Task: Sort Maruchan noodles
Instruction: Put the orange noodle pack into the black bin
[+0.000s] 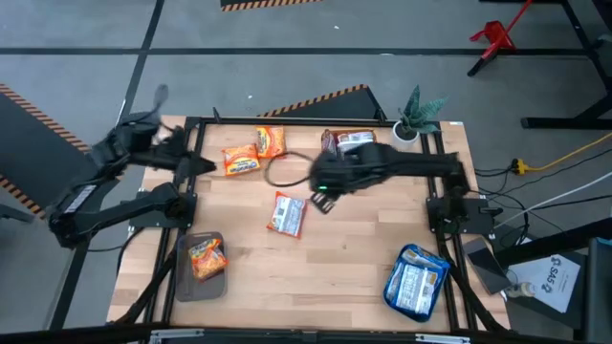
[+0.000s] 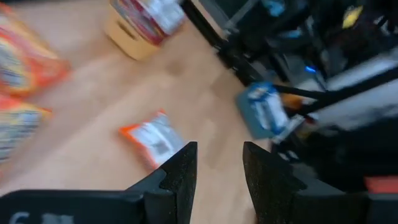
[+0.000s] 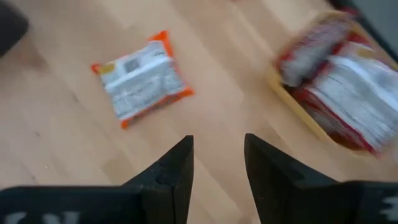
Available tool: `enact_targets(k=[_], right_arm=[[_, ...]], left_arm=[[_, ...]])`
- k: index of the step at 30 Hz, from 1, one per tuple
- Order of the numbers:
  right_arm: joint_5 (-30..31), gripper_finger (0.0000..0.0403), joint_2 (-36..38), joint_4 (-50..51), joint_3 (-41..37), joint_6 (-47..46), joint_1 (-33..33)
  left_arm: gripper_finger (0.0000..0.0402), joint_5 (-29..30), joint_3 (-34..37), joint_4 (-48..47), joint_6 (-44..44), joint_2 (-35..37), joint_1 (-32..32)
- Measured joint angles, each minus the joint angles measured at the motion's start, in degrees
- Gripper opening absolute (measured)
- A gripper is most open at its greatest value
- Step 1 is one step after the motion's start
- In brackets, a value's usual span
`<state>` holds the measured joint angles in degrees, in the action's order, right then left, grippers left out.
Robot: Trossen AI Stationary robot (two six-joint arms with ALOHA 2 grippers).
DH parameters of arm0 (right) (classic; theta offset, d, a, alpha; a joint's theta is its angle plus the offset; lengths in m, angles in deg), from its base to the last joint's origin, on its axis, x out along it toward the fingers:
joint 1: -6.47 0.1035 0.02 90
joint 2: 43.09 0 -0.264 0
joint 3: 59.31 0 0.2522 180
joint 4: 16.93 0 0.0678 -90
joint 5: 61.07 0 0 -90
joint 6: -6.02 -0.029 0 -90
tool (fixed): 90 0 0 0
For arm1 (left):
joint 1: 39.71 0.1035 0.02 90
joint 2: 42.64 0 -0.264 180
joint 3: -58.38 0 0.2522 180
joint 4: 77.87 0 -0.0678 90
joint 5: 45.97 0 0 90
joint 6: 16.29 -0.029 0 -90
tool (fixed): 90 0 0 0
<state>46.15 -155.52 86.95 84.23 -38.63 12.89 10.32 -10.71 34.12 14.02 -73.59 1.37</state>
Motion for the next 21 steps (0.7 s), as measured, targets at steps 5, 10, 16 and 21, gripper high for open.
enact_targets(k=[5, 10, 16, 21], right_arm=[[8.81, 0.0127, 10.27, -1.70, -14.18, -11.92, 2.93], [6.77, 0.0147, 17.56, -11.52, -33.57, -23.39, 5.07], [-0.85, 0.0229, 18.44, -52.05, -55.98, -26.00, 6.55], [-0.28, 0.0278, 11.77, -80.28, -66.81, -31.41, 4.80]], left_arm=[[0.0125, -3.60, 9.63, 12.16, 5.46, -1.89, 0.01], [0.0125, -1.20, 14.92, 17.43, 7.23, -2.08, -1.61], [0.0127, 8.95, 19.40, 27.83, 8.03, -5.43, -6.32], [0.0133, 11.78, 21.91, 34.81, 9.68, -11.42, -11.15]])
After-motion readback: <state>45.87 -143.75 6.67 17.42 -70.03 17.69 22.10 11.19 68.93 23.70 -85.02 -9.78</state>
